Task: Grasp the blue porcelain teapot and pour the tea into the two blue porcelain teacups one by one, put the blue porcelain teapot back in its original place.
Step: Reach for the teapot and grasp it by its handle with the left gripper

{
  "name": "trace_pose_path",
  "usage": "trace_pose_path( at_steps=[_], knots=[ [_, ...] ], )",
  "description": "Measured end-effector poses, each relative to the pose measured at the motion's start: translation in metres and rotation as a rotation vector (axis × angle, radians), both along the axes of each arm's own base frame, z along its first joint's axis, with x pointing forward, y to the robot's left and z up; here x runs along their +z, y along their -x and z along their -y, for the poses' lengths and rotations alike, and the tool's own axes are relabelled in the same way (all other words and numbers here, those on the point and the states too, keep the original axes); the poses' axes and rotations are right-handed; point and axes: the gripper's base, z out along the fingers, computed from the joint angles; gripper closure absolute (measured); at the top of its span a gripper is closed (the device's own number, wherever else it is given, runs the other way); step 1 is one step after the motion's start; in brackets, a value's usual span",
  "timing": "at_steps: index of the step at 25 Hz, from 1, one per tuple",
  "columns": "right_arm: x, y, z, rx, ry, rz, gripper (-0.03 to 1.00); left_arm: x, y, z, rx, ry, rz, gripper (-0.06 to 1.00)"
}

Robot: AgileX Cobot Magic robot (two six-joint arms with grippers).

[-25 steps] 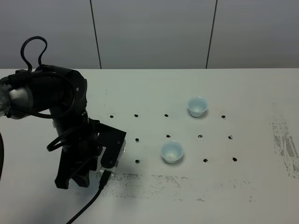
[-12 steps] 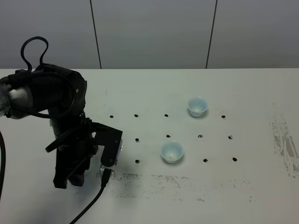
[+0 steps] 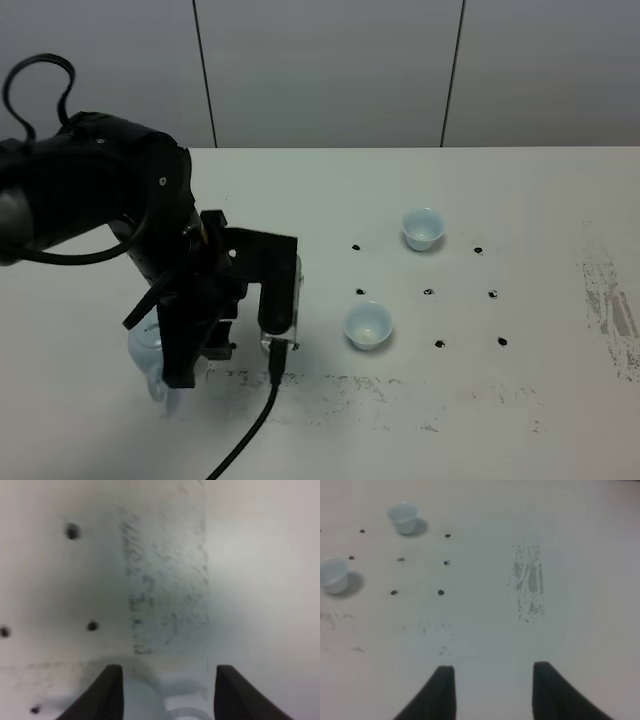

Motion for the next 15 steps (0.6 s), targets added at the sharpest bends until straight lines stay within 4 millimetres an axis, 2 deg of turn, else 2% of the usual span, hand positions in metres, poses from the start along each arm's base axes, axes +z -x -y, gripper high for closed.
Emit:
trace_pose_path(
  at_steps=[3, 6, 11, 15],
  knots=[
    [0.000, 0.000, 0.000, 0.000, 0.000, 0.000, 0.62, 0.029, 0.006, 0.004, 0.208, 0.130, 0.082, 0.54],
    [0.000, 0.000, 0.000, 0.000, 0.000, 0.000, 0.62, 0.046, 0.003, 0.011, 0.389, 0.293, 0.152, 0.54],
    [0.000, 0.000, 0.000, 0.000, 0.000, 0.000, 0.63, 0.050, 0.008, 0.022, 0.572, 0.403, 0.104, 0.56],
    [0.000, 0.000, 0.000, 0.000, 0.000, 0.000, 0.63, 0.051, 0.023, 0.029, 0.613, 0.361, 0.074, 0.63]
  ],
)
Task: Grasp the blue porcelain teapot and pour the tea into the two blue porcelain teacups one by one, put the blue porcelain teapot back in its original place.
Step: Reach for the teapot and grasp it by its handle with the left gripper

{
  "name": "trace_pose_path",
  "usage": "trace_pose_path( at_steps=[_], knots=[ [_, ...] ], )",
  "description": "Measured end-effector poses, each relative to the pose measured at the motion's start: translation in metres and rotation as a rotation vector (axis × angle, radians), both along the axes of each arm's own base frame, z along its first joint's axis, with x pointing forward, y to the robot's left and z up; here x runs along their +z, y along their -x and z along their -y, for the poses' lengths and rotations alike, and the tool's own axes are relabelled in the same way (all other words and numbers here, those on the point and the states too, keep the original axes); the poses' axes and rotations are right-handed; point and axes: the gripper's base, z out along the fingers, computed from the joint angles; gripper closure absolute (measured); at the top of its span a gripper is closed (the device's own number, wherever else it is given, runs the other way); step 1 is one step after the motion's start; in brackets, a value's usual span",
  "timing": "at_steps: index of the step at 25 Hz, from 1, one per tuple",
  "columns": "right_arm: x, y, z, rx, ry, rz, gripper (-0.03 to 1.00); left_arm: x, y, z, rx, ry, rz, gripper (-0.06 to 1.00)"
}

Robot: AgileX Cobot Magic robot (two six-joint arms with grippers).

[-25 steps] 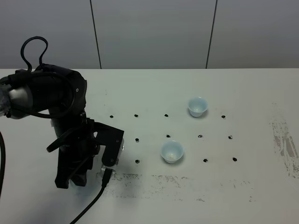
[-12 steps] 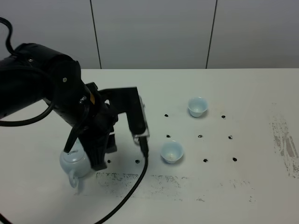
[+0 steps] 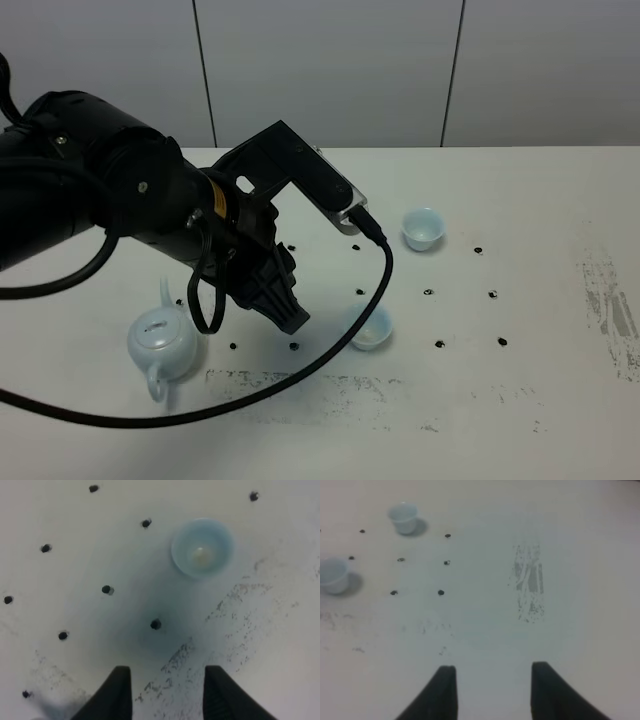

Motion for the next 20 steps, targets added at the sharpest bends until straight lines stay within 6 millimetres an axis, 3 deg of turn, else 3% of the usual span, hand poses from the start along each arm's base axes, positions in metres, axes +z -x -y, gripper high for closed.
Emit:
trace_pose_path(
  at_steps=[7, 20],
  knots=[
    [0.001, 0.000, -0.006, 0.043, -0.060, 0.007, 0.64, 0.012, 0.020, 0.006, 0.059, -0.067, 0.047, 0.70],
    [0.001, 0.000, -0.007, 0.049, -0.069, 0.007, 0.64, 0.012, 0.021, 0.006, 0.068, -0.076, 0.057, 0.70]
  ],
)
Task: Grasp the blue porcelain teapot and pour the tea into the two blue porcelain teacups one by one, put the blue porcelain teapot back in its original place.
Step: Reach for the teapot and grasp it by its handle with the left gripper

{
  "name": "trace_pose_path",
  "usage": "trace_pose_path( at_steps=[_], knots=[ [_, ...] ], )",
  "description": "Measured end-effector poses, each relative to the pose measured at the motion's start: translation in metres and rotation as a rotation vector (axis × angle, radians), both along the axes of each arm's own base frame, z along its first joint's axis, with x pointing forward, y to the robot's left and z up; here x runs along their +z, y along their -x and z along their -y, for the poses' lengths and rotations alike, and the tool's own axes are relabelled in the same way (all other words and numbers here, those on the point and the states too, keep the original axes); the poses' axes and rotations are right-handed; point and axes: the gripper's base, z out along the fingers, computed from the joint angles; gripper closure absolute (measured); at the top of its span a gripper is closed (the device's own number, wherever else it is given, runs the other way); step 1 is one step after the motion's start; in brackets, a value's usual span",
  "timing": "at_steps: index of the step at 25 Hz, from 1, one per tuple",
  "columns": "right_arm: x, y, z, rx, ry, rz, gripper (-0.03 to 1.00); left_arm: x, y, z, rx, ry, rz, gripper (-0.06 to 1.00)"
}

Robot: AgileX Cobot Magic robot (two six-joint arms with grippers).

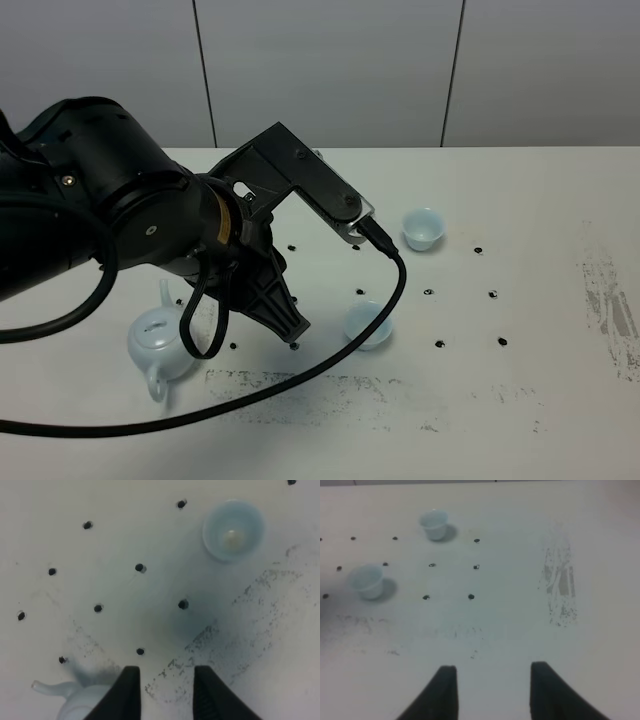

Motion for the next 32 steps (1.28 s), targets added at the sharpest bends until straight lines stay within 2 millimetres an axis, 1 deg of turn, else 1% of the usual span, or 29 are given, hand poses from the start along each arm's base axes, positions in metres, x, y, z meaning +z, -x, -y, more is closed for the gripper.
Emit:
trace_pose_path(
  at_steps=[3, 7, 16, 22, 32],
  knots=[
    [0.0000, 0.0000, 0.0001, 0.000, 0.002, 0.000, 0.64, 0.0012, -0.0016, 0.0006, -0.008, 0.004, 0.024, 0.70],
    [-0.0006, -0.0001, 0.0043, -0.024, 0.056, -0.002, 0.64, 0.0020, -0.0026, 0.0012, -0.013, 0.009, 0.039, 0.70],
    [-0.0008, 0.0000, 0.0051, -0.038, 0.049, -0.005, 0.64, 0.0025, -0.0038, 0.0005, -0.020, -0.006, 0.057, 0.70],
    [-0.0005, 0.0003, 0.0042, 0.006, 0.035, -0.003, 0.64, 0.0026, -0.0052, -0.0024, -0.024, -0.048, 0.078, 0.70],
    [-0.0002, 0.0008, 0.0015, 0.048, 0.006, -0.001, 0.64, 0.0044, -0.0076, -0.0019, -0.035, -0.049, 0.115, 0.70]
  ],
)
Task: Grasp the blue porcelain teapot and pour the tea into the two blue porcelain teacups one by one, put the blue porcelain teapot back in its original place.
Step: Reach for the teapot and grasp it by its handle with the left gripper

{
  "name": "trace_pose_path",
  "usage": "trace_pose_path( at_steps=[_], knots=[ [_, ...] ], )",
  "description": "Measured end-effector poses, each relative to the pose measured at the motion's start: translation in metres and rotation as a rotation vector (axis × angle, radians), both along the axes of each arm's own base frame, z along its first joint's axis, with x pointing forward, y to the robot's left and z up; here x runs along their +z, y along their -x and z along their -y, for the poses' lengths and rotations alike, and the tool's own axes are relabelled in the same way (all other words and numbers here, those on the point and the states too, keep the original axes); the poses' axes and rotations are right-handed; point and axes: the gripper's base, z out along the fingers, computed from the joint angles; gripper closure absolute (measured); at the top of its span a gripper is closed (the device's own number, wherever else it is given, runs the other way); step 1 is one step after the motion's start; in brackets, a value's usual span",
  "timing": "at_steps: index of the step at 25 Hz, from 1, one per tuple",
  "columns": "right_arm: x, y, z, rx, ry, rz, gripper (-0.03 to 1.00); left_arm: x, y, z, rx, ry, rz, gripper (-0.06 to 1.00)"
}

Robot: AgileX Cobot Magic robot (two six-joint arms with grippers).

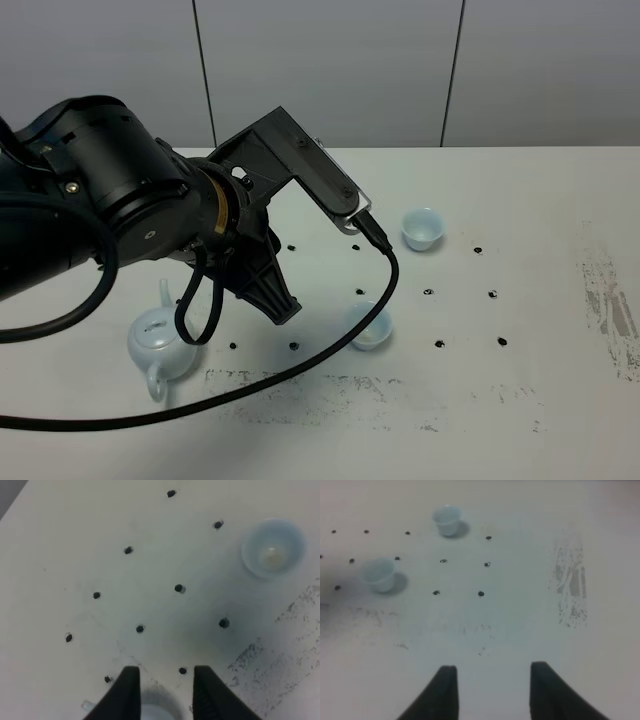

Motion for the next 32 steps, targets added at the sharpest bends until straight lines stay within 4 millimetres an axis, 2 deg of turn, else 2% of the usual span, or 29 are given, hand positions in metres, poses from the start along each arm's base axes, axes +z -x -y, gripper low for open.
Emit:
trace_pose_path(
  at_steps=[10, 16, 21, 26, 32],
  knots=[
    [0.000, 0.000, 0.000, 0.000, -0.001, 0.001, 0.64, 0.000, 0.000, 0.002, -0.015, 0.053, 0.037, 0.70],
    [0.000, 0.000, 0.000, 0.000, -0.001, 0.001, 0.64, -0.031, 0.014, -0.015, 0.128, 0.020, 0.045, 0.70],
    [0.000, 0.000, 0.000, 0.002, -0.002, 0.001, 0.64, -0.059, 0.034, -0.015, 0.309, 0.145, -0.153, 0.70],
    [0.000, 0.000, 0.000, 0.002, -0.003, 0.001, 0.64, -0.077, 0.050, -0.019, 0.274, 0.124, -0.286, 0.70],
    [0.000, 0.000, 0.000, 0.002, -0.003, 0.001, 0.64, -0.098, 0.045, -0.039, 0.319, 0.139, -0.304, 0.70]
  ],
)
